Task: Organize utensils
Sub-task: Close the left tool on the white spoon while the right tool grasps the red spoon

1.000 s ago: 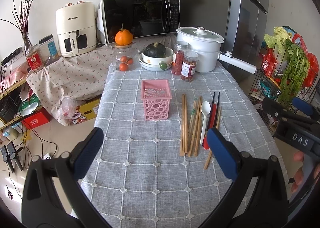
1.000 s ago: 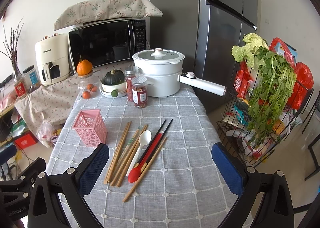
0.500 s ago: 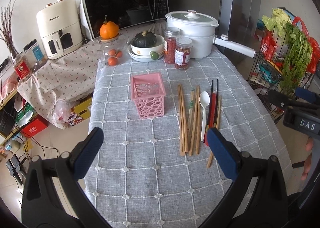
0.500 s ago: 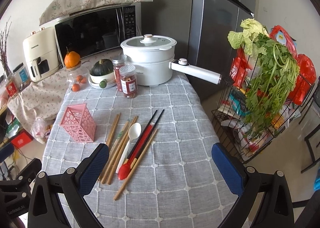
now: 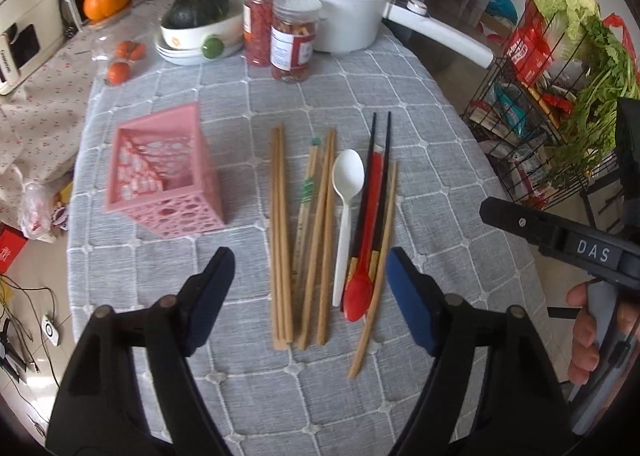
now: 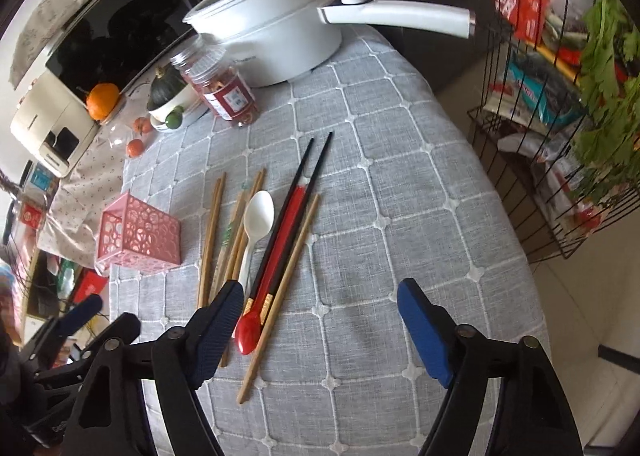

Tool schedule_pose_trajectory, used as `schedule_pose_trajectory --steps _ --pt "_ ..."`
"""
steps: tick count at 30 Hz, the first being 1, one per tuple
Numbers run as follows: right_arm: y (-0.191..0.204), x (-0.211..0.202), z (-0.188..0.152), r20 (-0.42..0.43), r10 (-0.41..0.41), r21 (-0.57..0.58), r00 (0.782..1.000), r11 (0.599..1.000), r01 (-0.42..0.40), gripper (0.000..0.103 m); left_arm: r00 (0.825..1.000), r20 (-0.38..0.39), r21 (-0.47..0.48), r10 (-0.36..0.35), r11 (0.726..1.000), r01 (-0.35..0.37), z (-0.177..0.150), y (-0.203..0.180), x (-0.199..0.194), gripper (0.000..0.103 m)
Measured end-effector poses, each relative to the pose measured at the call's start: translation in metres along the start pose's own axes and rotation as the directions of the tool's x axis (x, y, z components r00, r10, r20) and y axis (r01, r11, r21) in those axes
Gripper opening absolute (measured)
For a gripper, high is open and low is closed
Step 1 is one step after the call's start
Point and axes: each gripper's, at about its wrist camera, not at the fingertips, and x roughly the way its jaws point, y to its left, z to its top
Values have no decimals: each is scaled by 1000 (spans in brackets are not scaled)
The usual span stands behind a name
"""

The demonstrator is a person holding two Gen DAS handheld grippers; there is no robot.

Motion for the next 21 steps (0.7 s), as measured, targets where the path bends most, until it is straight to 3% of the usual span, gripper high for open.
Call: schedule_pose_trajectory --steps 3,10,18,21 --pt "-15 12 9 -13 -6 21 1000 1000 6 76 998 -57 10 -29 999 30 18 -8 32 57" --pt "-36 36 19 -53 -40 23 998 999 41 76 994 -105 26 -3 1000 6 56 -19 85 48" --pt "-46 43 24 -65 -37 21 997 999 39 76 989 -147 33 18 999 -13 75 -18 121 17" --pt "-45 44 25 -65 -35 10 997 999 35 76 989 -146 53 29 998 -21 76 -22 125 9"
